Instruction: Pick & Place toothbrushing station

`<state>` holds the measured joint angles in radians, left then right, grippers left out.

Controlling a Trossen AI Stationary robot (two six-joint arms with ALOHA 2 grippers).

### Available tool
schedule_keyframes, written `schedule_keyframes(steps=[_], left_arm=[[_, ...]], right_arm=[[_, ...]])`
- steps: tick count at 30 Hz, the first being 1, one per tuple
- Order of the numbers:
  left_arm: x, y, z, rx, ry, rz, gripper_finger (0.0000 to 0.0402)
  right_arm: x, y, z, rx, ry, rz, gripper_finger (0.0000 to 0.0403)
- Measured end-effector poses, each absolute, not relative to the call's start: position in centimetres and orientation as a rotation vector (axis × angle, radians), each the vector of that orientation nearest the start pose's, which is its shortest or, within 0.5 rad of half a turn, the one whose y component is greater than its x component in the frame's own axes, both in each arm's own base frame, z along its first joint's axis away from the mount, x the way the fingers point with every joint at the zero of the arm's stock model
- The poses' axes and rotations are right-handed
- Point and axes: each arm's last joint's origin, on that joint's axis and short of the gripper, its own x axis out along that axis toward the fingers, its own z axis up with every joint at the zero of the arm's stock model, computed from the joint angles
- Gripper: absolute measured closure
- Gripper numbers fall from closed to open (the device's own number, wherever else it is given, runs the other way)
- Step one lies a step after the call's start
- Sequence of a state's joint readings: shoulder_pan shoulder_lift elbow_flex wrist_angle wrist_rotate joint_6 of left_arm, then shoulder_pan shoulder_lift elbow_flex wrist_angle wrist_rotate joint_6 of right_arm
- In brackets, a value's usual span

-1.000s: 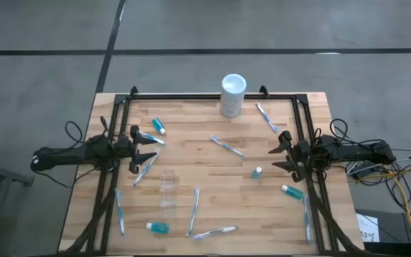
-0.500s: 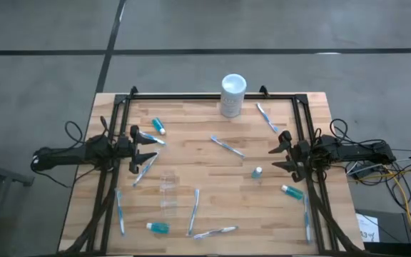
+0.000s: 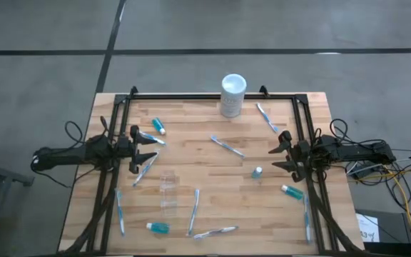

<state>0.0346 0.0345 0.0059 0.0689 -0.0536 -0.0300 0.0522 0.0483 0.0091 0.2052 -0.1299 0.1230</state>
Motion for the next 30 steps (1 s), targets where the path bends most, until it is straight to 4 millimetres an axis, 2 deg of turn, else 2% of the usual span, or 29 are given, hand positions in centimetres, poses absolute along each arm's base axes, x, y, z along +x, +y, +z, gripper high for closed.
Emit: schedule_keyframes(steps=[30], left_arm=[[9.92,0.50,16.95,-0.030,-0.042,0.088,0.0167]], right_arm=[[9.84,0.74,18.35,0.124,-0.167,0.141,0.0197]])
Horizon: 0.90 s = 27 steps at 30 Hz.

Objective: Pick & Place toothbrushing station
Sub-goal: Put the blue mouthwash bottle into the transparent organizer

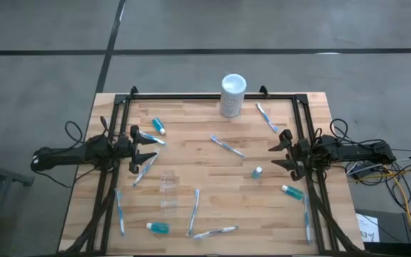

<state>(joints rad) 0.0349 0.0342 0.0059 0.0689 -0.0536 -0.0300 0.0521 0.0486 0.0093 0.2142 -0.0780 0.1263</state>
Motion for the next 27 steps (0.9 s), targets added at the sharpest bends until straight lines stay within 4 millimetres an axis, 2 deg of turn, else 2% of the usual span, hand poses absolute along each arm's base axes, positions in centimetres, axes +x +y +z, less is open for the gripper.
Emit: schedule_keyframes(steps=[6,11,13,17,27], left_arm=[[9.9,0.5,16.9,-0.031,-0.042,0.087,0.0167],[9.9,0.5,17.0,-0.030,-0.042,0.087,0.0167],[9.9,0.5,16.9,-0.031,-0.042,0.088,0.0167],[9.9,0.5,16.9,-0.031,-0.042,0.088,0.0167],[9.9,0.5,16.9,-0.030,-0.042,0.087,0.0167]], right_arm=[[9.8,0.7,18.5,0.318,-0.167,0.156,0.0197],[9.6,0.7,19.2,0.560,-0.226,0.200,0.0197],[9.5,0.7,19.6,0.606,-0.260,0.217,0.0197],[9.4,0.6,20.1,0.606,-0.318,0.213,0.0197],[9.3,0.6,20.1,0.566,-0.329,0.202,0.0197]])
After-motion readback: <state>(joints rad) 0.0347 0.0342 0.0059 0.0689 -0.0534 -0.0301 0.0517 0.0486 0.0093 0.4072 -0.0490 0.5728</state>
